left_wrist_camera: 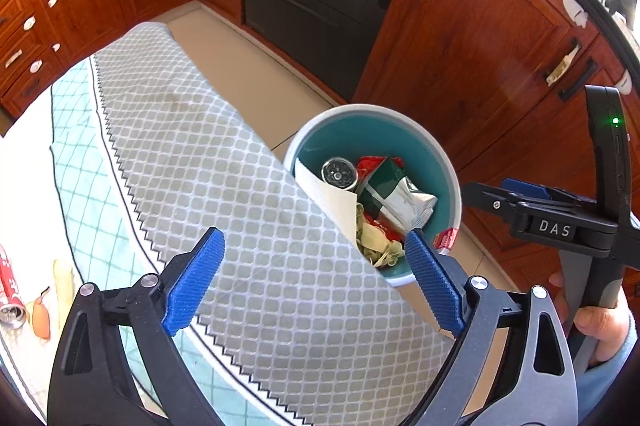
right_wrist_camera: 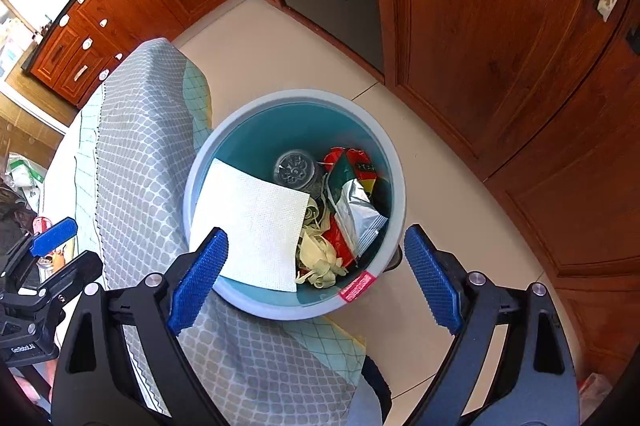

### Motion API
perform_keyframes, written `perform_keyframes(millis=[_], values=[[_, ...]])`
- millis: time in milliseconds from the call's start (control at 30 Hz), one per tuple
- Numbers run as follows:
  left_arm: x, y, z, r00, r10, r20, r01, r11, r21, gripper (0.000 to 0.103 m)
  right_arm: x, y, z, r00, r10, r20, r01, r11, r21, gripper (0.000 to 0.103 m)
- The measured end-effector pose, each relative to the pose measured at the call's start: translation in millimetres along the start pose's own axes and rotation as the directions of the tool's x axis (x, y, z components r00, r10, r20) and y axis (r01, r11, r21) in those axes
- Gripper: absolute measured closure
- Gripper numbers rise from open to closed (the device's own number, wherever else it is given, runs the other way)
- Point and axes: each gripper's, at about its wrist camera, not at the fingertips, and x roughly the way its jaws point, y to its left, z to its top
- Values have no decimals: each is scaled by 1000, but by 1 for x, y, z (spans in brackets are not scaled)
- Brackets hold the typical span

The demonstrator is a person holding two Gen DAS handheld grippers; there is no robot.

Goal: Collect trash
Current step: 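Move both tools back over the table toward the cola can and peels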

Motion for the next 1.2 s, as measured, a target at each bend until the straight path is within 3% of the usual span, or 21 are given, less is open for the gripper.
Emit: perform_keyframes(millis=[267,467,767,1200], values=[[-33,41,-27,999,26,22,-24,997,-79,8,-22,45,-11,1000,8,20,-6,997,-77,13],[-53,86,-56,996,87,29,-82,984,-156,7,-25,89,-22,1000,25,2,-25,988,-154,13],[-87,167,-102,989,144,32,-126,938,-323,7,-7,168,-43,995,70,-67,-87,954,-287,13],[-85,257,-151,976,218,-10,-201,877,-436,7,24,243,-66,985,79,-150,-130,923,-363,13]])
